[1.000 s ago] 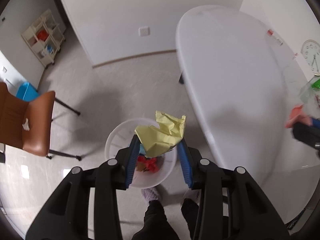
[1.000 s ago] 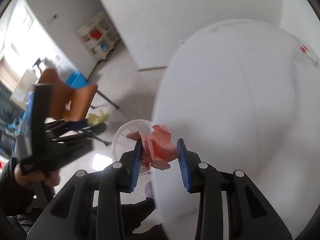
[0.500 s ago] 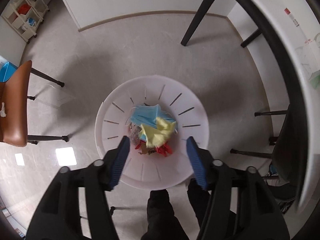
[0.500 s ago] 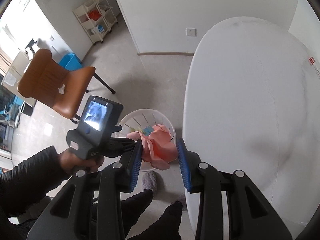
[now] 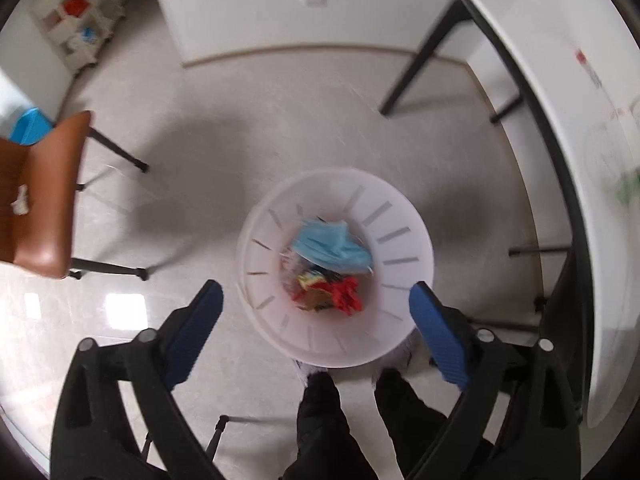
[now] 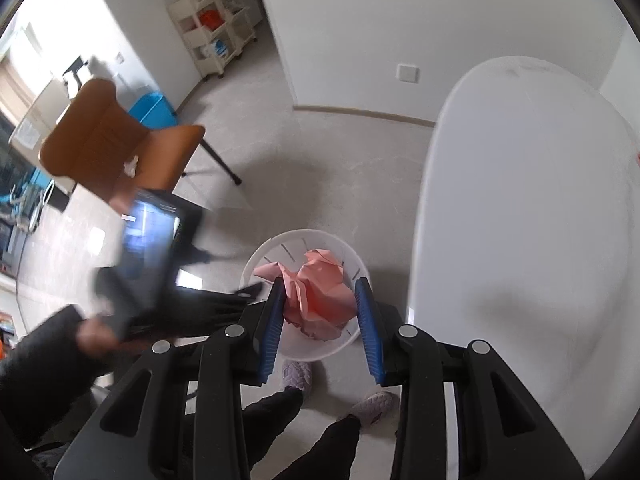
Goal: Collect trash
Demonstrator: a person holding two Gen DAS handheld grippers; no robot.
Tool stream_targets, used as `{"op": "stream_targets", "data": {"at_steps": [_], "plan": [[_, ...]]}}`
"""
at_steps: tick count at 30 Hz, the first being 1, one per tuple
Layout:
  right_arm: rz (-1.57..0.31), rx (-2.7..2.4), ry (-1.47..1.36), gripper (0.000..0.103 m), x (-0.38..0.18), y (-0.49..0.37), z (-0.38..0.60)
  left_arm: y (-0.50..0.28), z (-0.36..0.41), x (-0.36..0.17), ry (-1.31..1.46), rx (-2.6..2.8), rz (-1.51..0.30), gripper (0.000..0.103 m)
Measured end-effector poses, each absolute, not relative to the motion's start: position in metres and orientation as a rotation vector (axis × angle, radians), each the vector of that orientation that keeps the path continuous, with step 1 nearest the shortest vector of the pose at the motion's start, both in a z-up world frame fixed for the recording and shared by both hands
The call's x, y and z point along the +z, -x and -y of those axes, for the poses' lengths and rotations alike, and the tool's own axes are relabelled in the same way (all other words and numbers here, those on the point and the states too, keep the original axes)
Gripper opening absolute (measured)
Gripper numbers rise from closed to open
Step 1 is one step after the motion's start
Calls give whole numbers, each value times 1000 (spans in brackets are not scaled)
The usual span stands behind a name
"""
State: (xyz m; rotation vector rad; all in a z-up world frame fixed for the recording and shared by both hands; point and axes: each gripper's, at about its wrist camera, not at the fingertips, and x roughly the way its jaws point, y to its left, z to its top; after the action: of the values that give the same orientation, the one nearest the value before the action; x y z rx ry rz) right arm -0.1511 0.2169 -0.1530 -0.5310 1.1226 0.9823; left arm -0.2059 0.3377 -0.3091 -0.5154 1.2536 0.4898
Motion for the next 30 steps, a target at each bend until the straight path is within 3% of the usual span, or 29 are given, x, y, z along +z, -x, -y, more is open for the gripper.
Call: {"op": "stream_targets", "data": {"at_steps": [6,7,9,10,11,14,18,23,30], "plan": [[-1173,1073,625,37,-231,163,-264,260,-355,-281,523,636,-1228,91],[-1185,1082,639,41,-246,166,-270,268,-356,-278,522,659,-1228,91],[-1225,1092,662,61,-273,171,-281,282,-358,-272,522,703,-1227,91],[-1244,1080,676,77,-286,173,-285,288,-359,-270,521,725,-1224,91],[-1258,1065,691,81,-299,176,-288,292,-360,-268,520,742,-1222,91],[-1296,1038,727,82,-315,181,-289,297,-358,-263,511,769,-1223,91],[-1269,1043,687,88,-283,176,-278,287,-348,-236,462,779,-1177,91],[-1171,968,631,98,-197,152,-242,258,-320,-176,399,735,-1052,91],[-1027,823,480,100,-78,104,-140,198,-251,-81,343,611,-873,91]]}}
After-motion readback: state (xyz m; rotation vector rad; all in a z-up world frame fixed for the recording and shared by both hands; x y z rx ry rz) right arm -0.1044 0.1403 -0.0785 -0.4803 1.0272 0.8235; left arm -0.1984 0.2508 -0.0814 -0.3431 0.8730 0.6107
